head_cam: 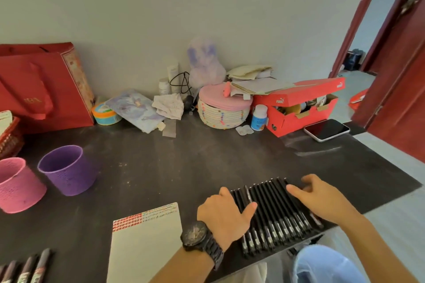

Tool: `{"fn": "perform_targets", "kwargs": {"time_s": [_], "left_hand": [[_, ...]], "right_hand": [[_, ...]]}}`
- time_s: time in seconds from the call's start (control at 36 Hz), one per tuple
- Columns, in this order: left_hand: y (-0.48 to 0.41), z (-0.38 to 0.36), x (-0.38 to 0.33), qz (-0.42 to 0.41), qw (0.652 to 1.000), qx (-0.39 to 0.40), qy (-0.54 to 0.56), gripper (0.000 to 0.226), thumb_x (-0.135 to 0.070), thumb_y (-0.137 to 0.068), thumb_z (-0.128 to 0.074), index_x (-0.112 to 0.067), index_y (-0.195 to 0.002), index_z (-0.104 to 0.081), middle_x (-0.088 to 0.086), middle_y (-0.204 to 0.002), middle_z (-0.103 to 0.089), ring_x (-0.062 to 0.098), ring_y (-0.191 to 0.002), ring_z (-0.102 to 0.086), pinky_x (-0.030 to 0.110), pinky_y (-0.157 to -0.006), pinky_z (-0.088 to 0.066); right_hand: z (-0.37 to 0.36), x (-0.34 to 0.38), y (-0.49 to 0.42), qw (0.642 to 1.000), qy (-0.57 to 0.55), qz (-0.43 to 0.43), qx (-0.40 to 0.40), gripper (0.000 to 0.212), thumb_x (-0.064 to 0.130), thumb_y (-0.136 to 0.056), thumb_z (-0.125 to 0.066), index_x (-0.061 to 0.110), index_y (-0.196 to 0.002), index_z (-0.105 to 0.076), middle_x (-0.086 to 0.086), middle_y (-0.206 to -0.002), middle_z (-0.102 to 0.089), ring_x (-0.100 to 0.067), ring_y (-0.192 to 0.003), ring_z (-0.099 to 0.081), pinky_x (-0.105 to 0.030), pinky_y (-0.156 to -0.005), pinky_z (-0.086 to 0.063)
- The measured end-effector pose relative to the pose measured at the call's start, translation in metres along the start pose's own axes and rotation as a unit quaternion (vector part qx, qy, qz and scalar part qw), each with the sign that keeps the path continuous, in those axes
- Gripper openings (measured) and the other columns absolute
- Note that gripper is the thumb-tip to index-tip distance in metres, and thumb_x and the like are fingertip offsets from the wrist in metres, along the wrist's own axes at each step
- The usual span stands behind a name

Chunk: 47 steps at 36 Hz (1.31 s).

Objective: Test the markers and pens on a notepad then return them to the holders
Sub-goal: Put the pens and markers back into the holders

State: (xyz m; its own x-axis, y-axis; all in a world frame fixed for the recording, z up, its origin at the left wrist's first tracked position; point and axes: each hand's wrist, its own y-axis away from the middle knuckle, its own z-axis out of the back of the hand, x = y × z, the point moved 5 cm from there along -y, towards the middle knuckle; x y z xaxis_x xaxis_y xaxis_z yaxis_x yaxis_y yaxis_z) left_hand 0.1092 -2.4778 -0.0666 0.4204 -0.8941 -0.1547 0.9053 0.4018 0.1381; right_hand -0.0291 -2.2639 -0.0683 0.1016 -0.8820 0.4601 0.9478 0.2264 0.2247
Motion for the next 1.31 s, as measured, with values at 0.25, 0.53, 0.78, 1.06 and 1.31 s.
{"fn": "perform_targets", "kwargs": {"time_s": [0.25, 0.53, 0.78, 1.06, 1.31], "left_hand": [[-0.017, -0.007, -0.018, 0.08, 0.995, 0.049, -0.027, 0.102, -0.097, -0.068, -0.031, -0.011, -0.12, -0.048, 0.003, -0.093, -0.059, 0.019, -0.085, -0.065, 0.029, -0.058, -0.041], [-0.045, -0.019, -0.023, 0.055, 0.983, 0.131, -0.116, 0.1, -0.099, -0.063, -0.034, -0.007, -0.095, -0.058, 0.006, -0.079, -0.059, 0.021, -0.069, -0.061, 0.025, -0.049, -0.034], [-0.057, -0.016, -0.037, -0.007, 0.965, 0.233, -0.122, 0.079, -0.069, -0.094, -0.029, -0.006, -0.131, -0.059, 0.015, -0.128, -0.061, 0.027, -0.113, -0.061, 0.032, -0.084, -0.044], [-0.058, -0.014, -0.031, -0.104, 0.959, 0.167, -0.204, 0.032, -0.031, -0.101, -0.045, -0.012, -0.115, -0.066, 0.007, -0.117, -0.065, 0.027, -0.106, -0.063, 0.033, -0.074, -0.041], [-0.059, -0.01, -0.01, -0.065, 0.976, 0.173, -0.116, 0.022, -0.035, -0.084, -0.065, -0.015, -0.095, -0.065, 0.001, -0.09, -0.064, 0.024, -0.086, -0.064, 0.03, -0.067, -0.046]], "right_hand": [[-0.014, 0.013, 0.016, 0.991, 0.132, -0.031, 0.022, 0.101, 0.098, -0.066, -0.037, 0.021, -0.13, -0.045, -0.003, -0.131, -0.047, -0.026, -0.114, -0.057, -0.042, -0.087, -0.053], [-0.029, 0.033, 0.008, 0.978, 0.199, -0.033, 0.044, 0.111, 0.096, -0.067, -0.042, 0.013, -0.139, -0.03, -0.007, -0.141, -0.04, -0.029, -0.12, -0.055, -0.038, -0.076, -0.044], [-0.041, 0.045, 0.01, 0.986, 0.158, -0.007, 0.057, 0.077, 0.077, -0.083, -0.052, 0.014, -0.124, -0.036, -0.007, -0.129, -0.047, -0.03, -0.113, -0.057, -0.037, -0.078, -0.047], [-0.066, 0.096, 0.03, 0.984, 0.171, 0.027, 0.047, 0.049, 0.04, -0.097, -0.057, 0.009, -0.129, -0.035, -0.013, -0.13, -0.047, -0.032, -0.114, -0.058, -0.036, -0.08, -0.049], [-0.072, 0.1, 0.025, 0.983, 0.174, 0.041, 0.041, 0.046, 0.035, -0.094, -0.063, 0.012, -0.126, -0.039, -0.011, -0.125, -0.053, -0.026, -0.112, -0.059, -0.029, -0.078, -0.047]]}}
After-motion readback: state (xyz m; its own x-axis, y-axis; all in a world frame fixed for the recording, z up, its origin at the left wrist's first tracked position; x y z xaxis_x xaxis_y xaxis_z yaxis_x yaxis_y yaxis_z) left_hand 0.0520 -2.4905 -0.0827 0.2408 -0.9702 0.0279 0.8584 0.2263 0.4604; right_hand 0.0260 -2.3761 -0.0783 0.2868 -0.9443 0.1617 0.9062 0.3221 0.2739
